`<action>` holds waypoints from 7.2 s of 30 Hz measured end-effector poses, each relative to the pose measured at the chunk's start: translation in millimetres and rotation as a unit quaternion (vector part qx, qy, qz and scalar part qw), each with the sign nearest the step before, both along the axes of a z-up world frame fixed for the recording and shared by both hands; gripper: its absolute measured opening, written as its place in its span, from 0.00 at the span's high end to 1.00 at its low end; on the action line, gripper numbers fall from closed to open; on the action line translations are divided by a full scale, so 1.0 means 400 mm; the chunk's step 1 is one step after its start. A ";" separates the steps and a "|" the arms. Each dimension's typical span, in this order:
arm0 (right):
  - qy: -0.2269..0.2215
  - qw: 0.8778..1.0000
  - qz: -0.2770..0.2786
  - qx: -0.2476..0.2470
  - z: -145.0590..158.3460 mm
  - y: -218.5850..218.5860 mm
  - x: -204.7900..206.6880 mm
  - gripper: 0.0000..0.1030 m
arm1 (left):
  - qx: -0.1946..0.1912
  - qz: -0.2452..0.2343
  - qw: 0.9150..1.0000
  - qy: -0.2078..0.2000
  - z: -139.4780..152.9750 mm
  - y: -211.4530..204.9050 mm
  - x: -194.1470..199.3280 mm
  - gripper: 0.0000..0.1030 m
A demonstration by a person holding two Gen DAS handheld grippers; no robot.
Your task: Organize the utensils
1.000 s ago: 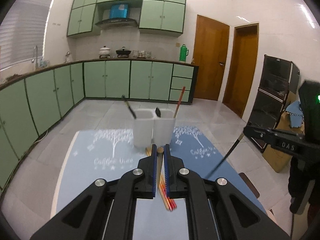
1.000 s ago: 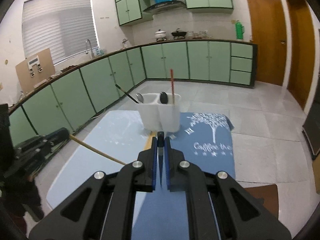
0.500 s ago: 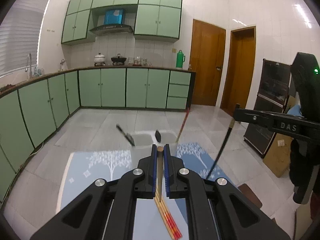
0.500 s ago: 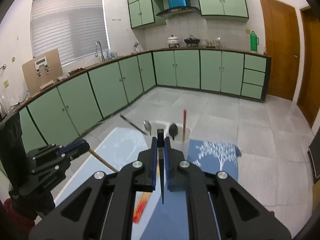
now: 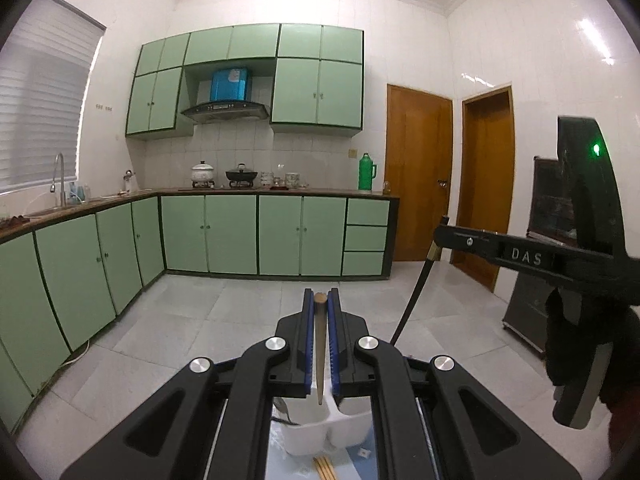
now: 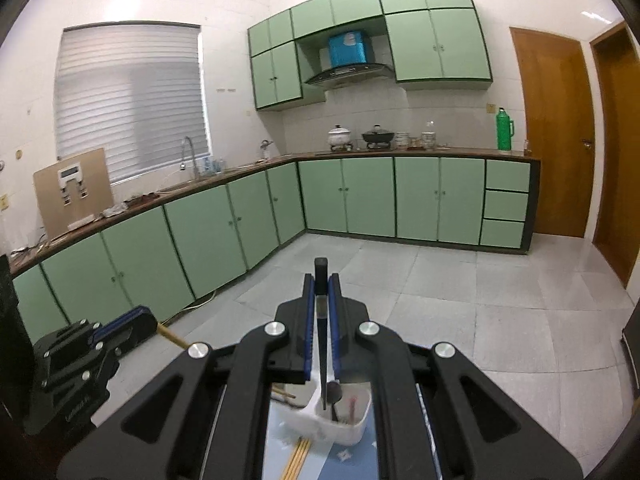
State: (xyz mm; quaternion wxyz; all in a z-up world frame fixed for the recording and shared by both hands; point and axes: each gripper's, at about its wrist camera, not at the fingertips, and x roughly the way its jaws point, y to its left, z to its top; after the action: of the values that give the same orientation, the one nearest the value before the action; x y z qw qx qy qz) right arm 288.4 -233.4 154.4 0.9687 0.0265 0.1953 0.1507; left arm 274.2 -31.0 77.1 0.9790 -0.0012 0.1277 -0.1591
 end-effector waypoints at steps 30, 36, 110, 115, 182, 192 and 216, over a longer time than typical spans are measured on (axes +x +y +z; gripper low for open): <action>0.011 0.998 -0.057 -0.020 -0.223 -0.070 -0.230 0.27 | -0.008 0.015 0.997 0.077 -0.180 0.029 -0.111 0.51; 0.054 0.996 -0.068 -0.038 -0.393 -0.033 -0.352 0.16 | 0.012 0.038 0.990 0.139 -0.346 0.057 -0.197 0.43; 0.245 0.965 -0.064 -0.063 -0.803 0.072 -0.456 0.95 | 0.070 0.021 0.950 0.304 -0.693 0.011 -0.315 0.32; 0.247 0.966 -0.067 -0.048 -0.805 0.049 -0.455 0.95 | 0.094 0.017 0.948 0.303 -0.701 -0.033 -0.310 0.31; 0.097 0.994 -0.031 -0.025 -0.433 0.022 -0.438 0.95 | 0.045 0.038 0.987 0.149 -0.338 0.027 -0.307 0.94; 0.081 0.996 0.006 -0.024 -0.302 0.035 -0.351 0.95 | 0.052 0.009 0.991 0.124 -0.266 0.006 -0.242 0.94; -0.008 1.000 0.029 -0.002 -0.003 0.015 -0.139 0.95 | 0.025 -0.017 0.999 -0.012 0.024 -0.036 -0.073 0.94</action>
State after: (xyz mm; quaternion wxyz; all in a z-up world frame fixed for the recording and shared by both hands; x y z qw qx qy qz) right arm 232.8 -227.5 153.1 0.9655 0.0177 0.1889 0.1783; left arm 245.0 -45.5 86.5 0.9772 0.0272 0.1202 -0.1730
